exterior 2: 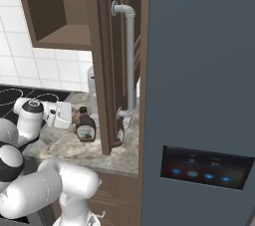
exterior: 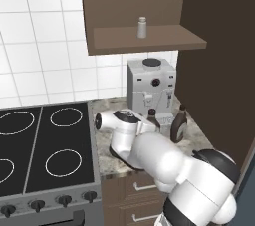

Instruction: There are various items on the counter. Only move the condiments/shakers into the cabinet.

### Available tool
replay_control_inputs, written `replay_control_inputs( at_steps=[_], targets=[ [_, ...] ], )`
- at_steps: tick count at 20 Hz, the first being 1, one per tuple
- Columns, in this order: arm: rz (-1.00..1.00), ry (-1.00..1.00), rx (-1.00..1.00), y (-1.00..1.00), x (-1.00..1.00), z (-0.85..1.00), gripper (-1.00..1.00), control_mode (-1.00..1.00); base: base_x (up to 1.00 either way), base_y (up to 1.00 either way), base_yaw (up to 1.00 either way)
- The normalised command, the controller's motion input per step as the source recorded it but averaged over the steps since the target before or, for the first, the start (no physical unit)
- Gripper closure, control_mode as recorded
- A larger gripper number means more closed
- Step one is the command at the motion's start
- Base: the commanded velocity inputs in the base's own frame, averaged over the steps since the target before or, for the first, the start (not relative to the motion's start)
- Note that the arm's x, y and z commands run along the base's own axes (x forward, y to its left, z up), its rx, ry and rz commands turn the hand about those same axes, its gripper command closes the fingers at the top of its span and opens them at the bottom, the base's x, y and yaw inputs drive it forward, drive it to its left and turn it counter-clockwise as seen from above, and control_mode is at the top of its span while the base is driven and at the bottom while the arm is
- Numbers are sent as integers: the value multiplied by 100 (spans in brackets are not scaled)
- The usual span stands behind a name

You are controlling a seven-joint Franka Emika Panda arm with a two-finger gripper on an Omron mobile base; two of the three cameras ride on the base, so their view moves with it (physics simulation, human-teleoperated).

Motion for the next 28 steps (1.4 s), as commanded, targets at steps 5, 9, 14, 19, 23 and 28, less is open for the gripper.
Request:
replay_control_inputs(
  at_steps=[5, 9, 14, 19, 23, 28],
  targets=[
    [0, 3, 0, 0, 23, 0, -100, -100, 0, 0, 0],
    [0, 3, 0, 0, 8, 0, -100, -100, 0, 0, 0],
    [0, 1, 0, -3, 1, -1, -100, -100, 0, 0, 0],
    [0, 2, 0, -13, 2, -3, -100, -100, 0, 0, 0],
    [0, 0, 0, -18, 0, -3, -100, -100, 0, 0, 0],
    [0, 0, 0, -18, 0, -3, -100, -100, 0, 0, 0]
  ],
)
